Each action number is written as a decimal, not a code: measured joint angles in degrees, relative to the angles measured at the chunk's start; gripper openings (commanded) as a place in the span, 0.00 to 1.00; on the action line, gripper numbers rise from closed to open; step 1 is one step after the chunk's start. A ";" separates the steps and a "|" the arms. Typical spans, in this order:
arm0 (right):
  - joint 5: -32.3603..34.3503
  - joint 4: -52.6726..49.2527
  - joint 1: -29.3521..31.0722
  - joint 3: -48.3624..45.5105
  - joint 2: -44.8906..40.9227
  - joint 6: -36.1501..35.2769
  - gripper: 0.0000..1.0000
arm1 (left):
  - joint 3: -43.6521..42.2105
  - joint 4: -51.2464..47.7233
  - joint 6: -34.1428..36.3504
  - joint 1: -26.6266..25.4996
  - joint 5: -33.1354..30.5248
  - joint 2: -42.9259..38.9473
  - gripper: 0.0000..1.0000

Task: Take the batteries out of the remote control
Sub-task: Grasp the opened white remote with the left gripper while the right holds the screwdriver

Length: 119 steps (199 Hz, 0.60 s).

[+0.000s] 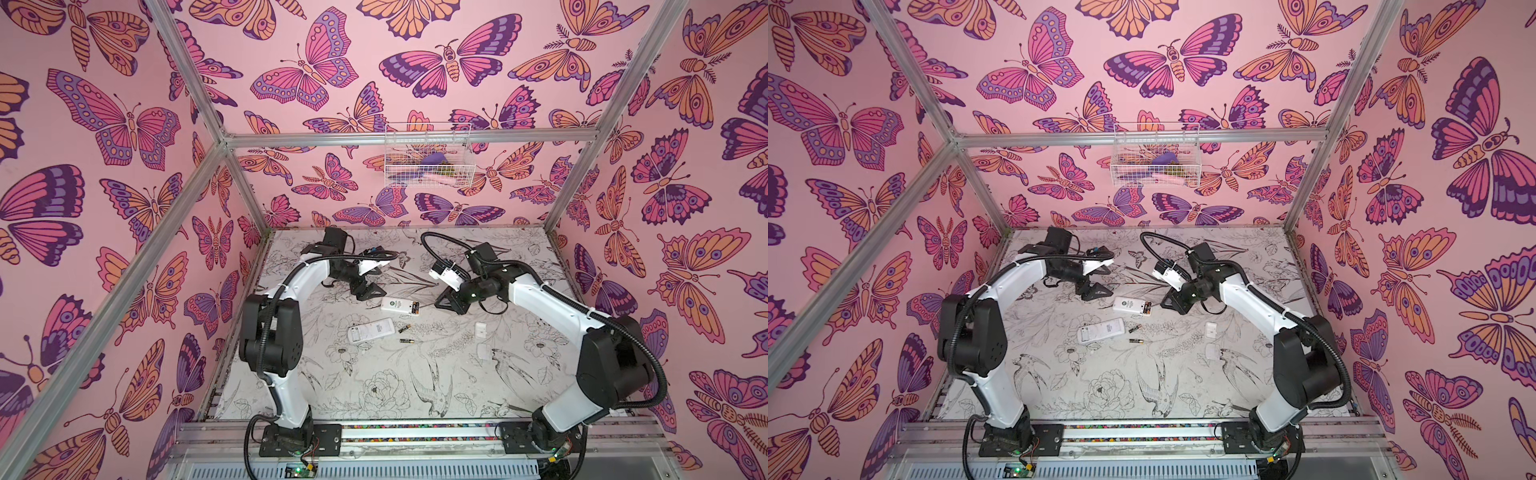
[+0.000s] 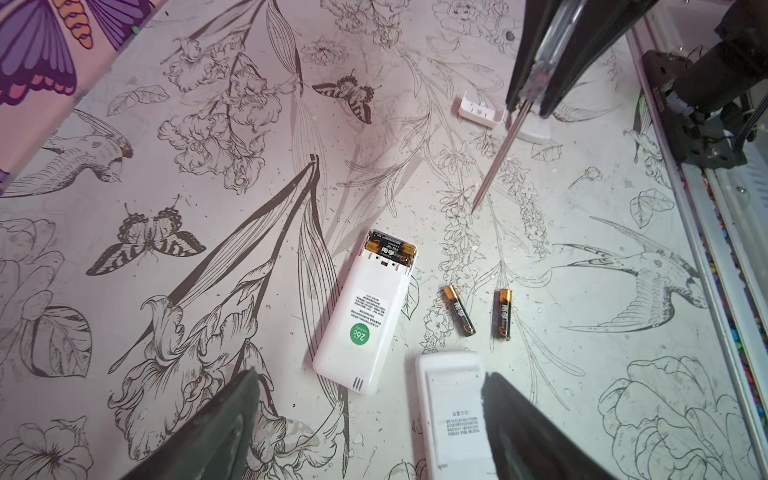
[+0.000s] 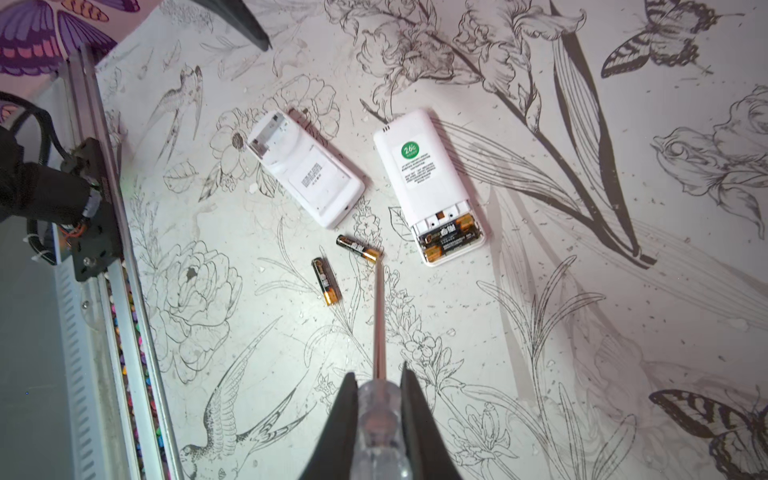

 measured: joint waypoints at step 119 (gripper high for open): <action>-1.42 0.70 -3.54 9.35 12.94 -1.51 0.00 | 0.85 4.59 10.14 -8.02 -7.56 10.99 0.88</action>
